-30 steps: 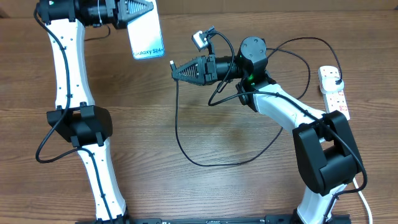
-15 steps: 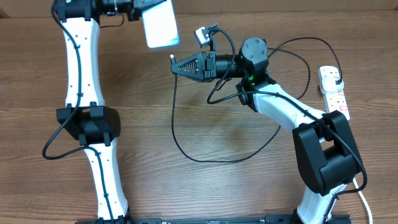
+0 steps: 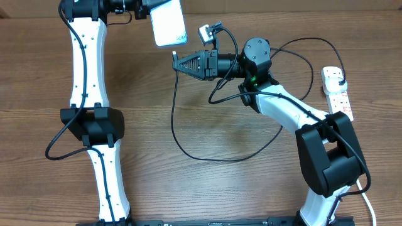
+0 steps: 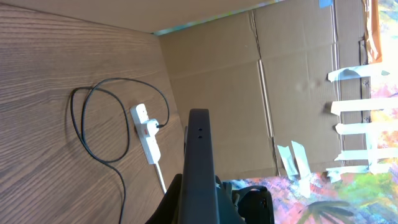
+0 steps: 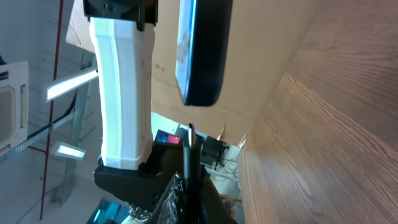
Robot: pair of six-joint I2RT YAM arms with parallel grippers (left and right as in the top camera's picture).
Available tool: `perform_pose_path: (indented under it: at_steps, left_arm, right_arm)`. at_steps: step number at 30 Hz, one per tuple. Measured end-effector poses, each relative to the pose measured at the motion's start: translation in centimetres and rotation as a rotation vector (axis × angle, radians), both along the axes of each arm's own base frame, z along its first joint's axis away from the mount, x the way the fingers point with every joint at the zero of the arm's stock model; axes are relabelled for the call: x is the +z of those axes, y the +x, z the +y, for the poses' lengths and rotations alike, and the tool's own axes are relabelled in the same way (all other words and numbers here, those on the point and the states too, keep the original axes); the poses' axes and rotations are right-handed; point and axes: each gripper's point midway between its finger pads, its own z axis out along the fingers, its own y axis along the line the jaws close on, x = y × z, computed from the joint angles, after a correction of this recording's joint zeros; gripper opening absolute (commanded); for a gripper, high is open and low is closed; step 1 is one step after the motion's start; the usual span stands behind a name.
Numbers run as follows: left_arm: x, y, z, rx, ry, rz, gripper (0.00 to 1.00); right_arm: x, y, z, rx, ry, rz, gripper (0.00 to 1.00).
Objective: Plug charger to phone and switch on socket
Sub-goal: 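Align the connector under the phone's bottom port with the right gripper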
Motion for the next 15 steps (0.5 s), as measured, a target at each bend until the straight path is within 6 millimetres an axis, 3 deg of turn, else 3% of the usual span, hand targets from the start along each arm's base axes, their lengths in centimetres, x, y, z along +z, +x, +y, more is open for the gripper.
perform_pose_path:
  at_steps: [15]
  left_arm:
    - [-0.01, -0.08, -0.31, -0.005, 0.000, 0.000, 0.05]
  right_arm:
    - [0.93, 0.47, -0.10, -0.037, 0.030, -0.040, 0.04]
